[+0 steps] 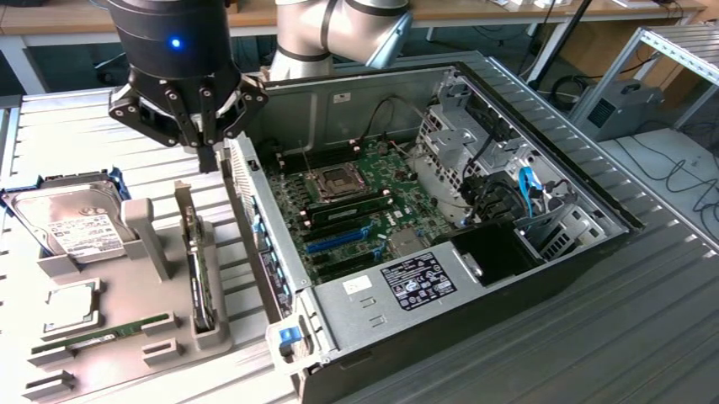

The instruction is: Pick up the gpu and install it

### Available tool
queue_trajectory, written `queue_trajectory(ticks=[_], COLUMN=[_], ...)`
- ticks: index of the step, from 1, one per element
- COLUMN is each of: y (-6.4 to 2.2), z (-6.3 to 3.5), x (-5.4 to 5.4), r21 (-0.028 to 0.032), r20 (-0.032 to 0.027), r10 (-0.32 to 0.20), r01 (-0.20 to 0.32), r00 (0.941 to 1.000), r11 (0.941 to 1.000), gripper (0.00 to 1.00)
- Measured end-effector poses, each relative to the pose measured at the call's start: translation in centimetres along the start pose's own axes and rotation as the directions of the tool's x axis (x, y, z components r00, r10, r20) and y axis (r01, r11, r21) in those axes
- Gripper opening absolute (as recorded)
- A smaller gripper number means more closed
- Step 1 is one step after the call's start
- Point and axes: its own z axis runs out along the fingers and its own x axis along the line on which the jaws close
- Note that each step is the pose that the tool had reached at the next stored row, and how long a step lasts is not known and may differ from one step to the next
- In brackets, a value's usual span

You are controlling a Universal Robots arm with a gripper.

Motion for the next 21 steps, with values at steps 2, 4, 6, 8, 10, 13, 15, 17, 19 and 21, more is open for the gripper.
queue_trajectory(ticks=[2,4,6,8,10,13,15,17,19,21], y=[-0.08,-0.08,-0.11,-0.21,-0.23,-0.29,-0.41,-0.46,-0.54,-0.59], z=[0.04,0.07,0.12,0.19,0.19,0.20,0.20,0.21,0.21,0.21], x=[0.00,0.00,0.01,0.04,0.04,0.06,0.08,0.11,0.14,0.16], r21=[0.0000,0.0000,-0.0001,-0.0001,-0.0001,-0.0001,0.0000,-0.0001,-0.0001,0.0000], r20=[0.0000,0.0001,0.0001,0.0001,0.0001,0.0000,0.0002,0.0001,0.0001,0.0001], r10=[0.000,0.000,0.000,0.000,0.000,0.000,0.000,0.000,0.000,0.000], r01=[0.000,0.000,0.000,0.000,0.000,0.000,0.000,0.000,0.000,0.000], r00=[1.0000,1.0000,1.0000,1.0000,1.0000,1.0000,1.0000,1.0000,1.0000,1.0000], r11=[1.0000,1.0000,1.0000,1.0000,1.0000,1.0000,1.0000,1.0000,1.0000,1.0000], gripper=[0.11,0.11,0.11,0.11,0.11,0.11,0.11,0.11,0.11,0.11])
